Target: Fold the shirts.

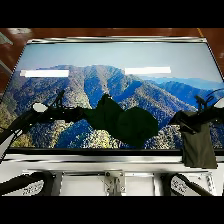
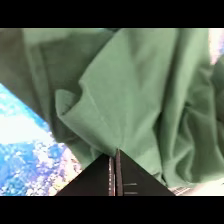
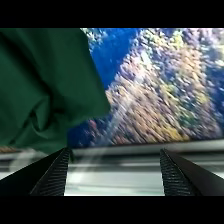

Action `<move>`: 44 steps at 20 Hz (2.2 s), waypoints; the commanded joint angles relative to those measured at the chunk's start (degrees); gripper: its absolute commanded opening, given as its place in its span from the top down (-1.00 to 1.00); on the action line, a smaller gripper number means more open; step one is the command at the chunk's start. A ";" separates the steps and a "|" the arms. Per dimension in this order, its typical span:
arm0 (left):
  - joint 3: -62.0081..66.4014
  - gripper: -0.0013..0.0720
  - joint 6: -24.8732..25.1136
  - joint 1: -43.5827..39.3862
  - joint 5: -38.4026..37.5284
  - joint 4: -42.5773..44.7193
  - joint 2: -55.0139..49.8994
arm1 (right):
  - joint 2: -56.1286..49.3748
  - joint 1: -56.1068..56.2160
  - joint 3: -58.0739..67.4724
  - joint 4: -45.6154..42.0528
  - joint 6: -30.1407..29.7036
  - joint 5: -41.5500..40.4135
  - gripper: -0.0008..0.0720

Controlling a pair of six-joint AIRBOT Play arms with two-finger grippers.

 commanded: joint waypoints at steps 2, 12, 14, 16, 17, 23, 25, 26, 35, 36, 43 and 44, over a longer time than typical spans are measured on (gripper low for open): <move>0.04 0.88 0.17 0.02 -0.09 -0.02 2.62 | -0.70 -0.74 -11.13 8.63 -0.72 -11.45 -0.90; 0.07 0.88 0.17 0.02 -2.47 -0.02 2.60 | -10.03 9.84 -12.13 16.15 -0.83 -22.86 -0.89; 0.13 0.88 0.17 0.02 -2.47 -0.02 2.60 | -10.36 11.34 -12.11 18.05 -1.57 -25.31 -0.09; 1.18 0.88 2.47 0.26 -2.40 0.07 2.62 | -10.34 11.63 -11.28 20.68 -1.62 -26.45 0.80; 2.56 0.88 3.63 0.81 -2.40 0.22 2.69 | -9.97 11.50 -10.08 21.16 -2.23 -25.90 0.80; 22.64 0.88 3.63 7.85 -2.43 0.22 7.63 | 1.99 11.52 8.55 22.53 -12.98 -17.66 0.80; 33.24 0.88 3.63 9.64 -2.43 0.22 9.92 | 7.96 11.52 17.86 22.91 -12.94 -19.12 0.80; 38.71 0.88 3.63 10.23 -2.43 0.22 10.88 | 10.78 11.52 22.53 22.91 -12.92 -21.14 0.80; 74.60 0.88 3.54 10.73 -2.45 6.40 15.19 | 23.82 11.52 50.66 21.94 -11.98 -46.21 0.80; 74.53 0.88 2.75 10.73 -2.91 8.79 15.63 | 23.67 11.52 51.52 21.92 -11.98 -46.99 0.80; 74.53 0.88 -2.01 10.75 -2.40 14.64 18.27 | 23.21 11.52 51.67 17.84 -5.92 -35.06 0.80; 74.53 0.88 -2.01 10.73 -2.40 16.11 19.54 | 23.78 11.52 51.69 16.15 -5.31 -32.17 0.80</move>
